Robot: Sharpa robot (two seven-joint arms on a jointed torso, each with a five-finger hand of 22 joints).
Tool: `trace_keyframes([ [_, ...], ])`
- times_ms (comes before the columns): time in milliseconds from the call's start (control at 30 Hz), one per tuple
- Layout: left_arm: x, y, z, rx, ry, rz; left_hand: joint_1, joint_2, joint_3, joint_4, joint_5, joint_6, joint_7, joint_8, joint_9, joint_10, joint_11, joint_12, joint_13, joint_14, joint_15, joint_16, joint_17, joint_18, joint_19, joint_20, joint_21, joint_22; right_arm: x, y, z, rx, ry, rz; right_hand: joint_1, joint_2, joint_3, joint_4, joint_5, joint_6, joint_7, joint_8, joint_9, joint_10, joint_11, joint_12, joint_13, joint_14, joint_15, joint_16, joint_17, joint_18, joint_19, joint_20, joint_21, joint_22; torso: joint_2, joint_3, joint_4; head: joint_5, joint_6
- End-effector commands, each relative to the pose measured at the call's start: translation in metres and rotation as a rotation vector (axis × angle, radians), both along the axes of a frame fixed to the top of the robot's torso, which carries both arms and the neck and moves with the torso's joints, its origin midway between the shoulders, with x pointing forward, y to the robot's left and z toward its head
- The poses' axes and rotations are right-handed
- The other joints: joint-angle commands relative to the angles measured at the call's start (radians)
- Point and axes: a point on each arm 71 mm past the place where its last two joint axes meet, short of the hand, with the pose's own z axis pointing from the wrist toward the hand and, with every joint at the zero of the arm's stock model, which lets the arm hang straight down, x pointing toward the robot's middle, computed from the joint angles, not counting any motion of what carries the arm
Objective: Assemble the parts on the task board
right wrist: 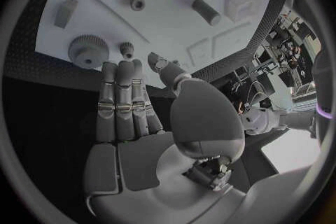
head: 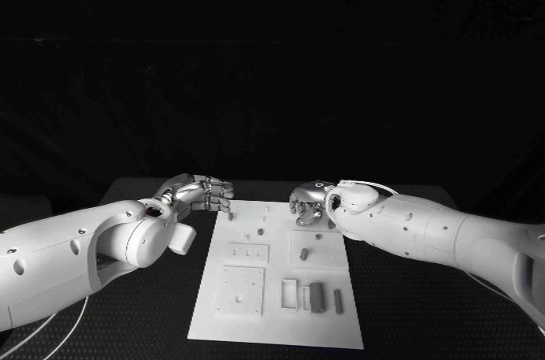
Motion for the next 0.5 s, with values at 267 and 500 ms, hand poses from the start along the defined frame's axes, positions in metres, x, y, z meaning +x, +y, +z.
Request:
trace_keyframes([
  [267,0.0002,-0.0029,0.0016,-0.006,-0.009,-0.022,-0.012,-0.001,-0.006,0.0,-0.004,-0.008,0.013,-0.006,0.002,-0.008,-0.002,-0.006,-0.001,-0.003,0.002,-0.005,0.003,0.012,-0.003,-0.001,-0.007,0.002,0.0012,-0.0044,-0.0011,-0.055,-0.02,-0.017,-0.008,-0.006,0.002,0.001,0.005,-0.013,-0.013,-0.043,0.002,0.008,-0.022,0.09,0.266,0.009,-0.025,0.159,0.098,0.007,0.022,-0.037,0.141,0.027,0.02,-0.0018,0.004,-0.005,0.009],
  [500,0.0005,-0.0023,0.0014,-0.005,-0.008,-0.02,-0.013,-0.001,-0.006,0.001,-0.004,-0.009,0.013,-0.006,0.002,-0.009,-0.001,-0.007,-0.001,-0.003,0.002,-0.006,0.003,0.012,-0.003,-0.001,-0.007,0.002,0.0028,-0.0093,-0.0017,-0.063,-0.017,-0.03,-0.013,-0.008,0.011,0.001,0.005,-0.023,-0.011,-0.059,-0.002,0.003,-0.021,0.091,0.337,0.003,-0.025,0.187,0.107,0.007,0.011,-0.04,0.177,0.026,0.028,-0.0021,0.0046,-0.008,0.009],
])
